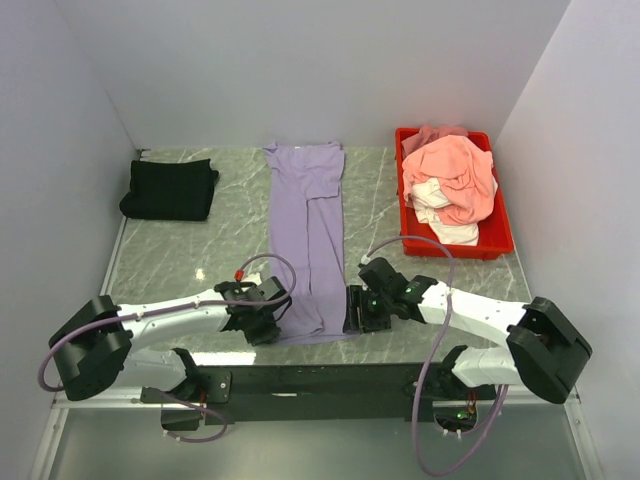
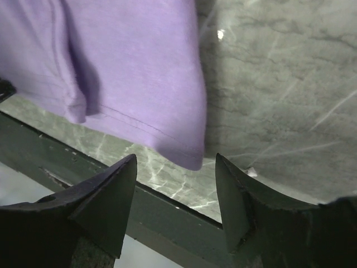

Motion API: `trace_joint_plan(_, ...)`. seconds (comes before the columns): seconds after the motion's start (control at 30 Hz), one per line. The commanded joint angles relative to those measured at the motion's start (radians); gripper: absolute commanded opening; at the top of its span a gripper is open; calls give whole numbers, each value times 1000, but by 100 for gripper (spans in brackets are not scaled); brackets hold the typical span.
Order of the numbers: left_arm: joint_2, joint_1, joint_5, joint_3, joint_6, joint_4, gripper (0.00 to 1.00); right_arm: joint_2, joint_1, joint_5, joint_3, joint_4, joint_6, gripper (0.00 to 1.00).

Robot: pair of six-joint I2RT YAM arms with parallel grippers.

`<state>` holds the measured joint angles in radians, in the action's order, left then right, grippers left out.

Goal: Fold and stack the t-shirts
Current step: Fold the tshirt

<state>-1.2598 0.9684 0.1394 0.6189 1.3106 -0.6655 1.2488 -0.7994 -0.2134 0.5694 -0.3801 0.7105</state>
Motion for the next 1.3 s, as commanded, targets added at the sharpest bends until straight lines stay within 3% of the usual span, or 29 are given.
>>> trace_joint_plan(0.0,-13,4,14,4,3,-36,26,12,-12,37,-2,-6,29,65)
trace_joint_plan(0.2,-3,6,-1,-25,4,-13,14,38,-21,25,-14,20,53,62)
trace_joint_plan(0.3,-16,4,-7,-34,1,3,1,60,-35,19,-8,18,63,57)
trace_joint_plan(0.43,-18,4,-20,-50,3,14,1,69,-57,37,-8,17,78,49)
trace_joint_plan(0.5,-1,4,-26,-54,1,26,1,78,-61,34,-11,26,84,38)
trace_joint_plan(0.57,13,6,-32,-62,-1,32,1,90,-70,37,-11,32,92,16)
trace_joint_plan(0.67,37,6,-35,-73,6,30,0,84,-83,52,-11,30,93,0)
trace_joint_plan(1.03,221,26,-49,-96,32,-20,1,-49,-201,45,-22,-19,122,0)
trace_joint_plan(1.27,326,27,5,-62,35,-25,1,-123,-193,160,61,-97,92,0)
